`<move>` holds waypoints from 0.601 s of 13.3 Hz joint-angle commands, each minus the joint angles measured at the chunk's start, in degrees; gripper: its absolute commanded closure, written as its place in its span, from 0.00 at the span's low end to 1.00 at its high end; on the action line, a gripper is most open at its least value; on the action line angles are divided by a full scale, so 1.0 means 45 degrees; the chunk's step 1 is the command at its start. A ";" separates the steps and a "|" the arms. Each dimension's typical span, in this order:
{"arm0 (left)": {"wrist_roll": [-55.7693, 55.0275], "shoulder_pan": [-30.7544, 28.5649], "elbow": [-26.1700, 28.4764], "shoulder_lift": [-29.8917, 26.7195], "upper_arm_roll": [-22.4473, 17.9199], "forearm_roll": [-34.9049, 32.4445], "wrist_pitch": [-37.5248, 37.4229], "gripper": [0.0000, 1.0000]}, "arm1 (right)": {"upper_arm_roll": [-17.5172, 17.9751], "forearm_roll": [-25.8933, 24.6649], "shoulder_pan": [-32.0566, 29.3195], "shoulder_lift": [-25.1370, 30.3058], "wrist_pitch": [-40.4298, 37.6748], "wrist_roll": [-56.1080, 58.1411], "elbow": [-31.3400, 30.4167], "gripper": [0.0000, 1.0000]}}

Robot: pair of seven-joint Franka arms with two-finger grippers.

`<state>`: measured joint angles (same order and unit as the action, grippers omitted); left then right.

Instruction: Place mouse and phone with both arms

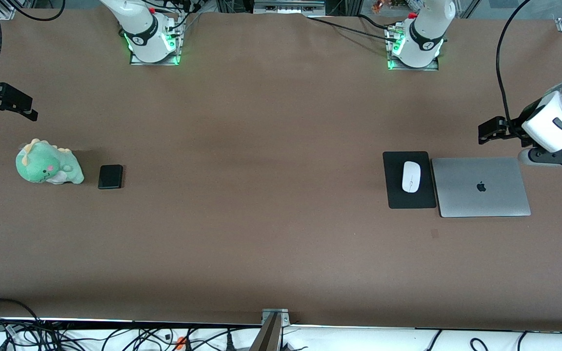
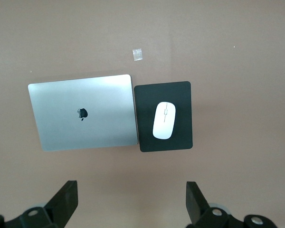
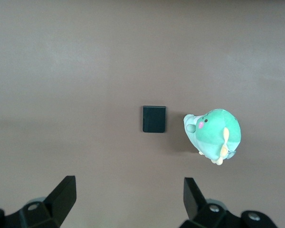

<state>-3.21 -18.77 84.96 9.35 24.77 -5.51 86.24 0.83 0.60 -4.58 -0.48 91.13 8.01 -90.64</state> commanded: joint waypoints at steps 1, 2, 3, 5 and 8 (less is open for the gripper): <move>-0.0088 0.0185 0.0143 -0.0650 -0.0209 0.0266 -0.0278 0.00 | 0.0010 -0.0152 0.0042 -0.0128 -0.0115 -0.0354 0.0299 0.00; -0.0088 0.0612 0.0182 -0.0709 -0.0617 0.0286 -0.0336 0.00 | 0.0010 -0.0133 0.0042 -0.0128 -0.0135 -0.0354 0.0299 0.00; -0.0088 0.1641 0.0183 -0.0729 -0.1762 0.0306 -0.0375 0.00 | 0.0029 -0.0132 0.0100 -0.0128 -0.0193 -0.0374 0.0299 0.00; -0.0088 0.3189 0.0260 -0.0923 -0.3680 0.0656 -0.0415 0.00 | 0.0030 -0.0113 0.0140 -0.0108 -0.0252 -0.0665 0.0299 0.00; -0.0147 0.5121 0.1175 -0.1586 -0.5926 0.1065 -0.0124 0.00 | 0.0127 -0.0093 0.0179 -0.0089 -0.0272 -0.0823 0.0299 0.00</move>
<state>-3.34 -0.77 85.97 5.88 4.01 -2.83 84.82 1.06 0.60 -4.14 -0.48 90.99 5.60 -90.65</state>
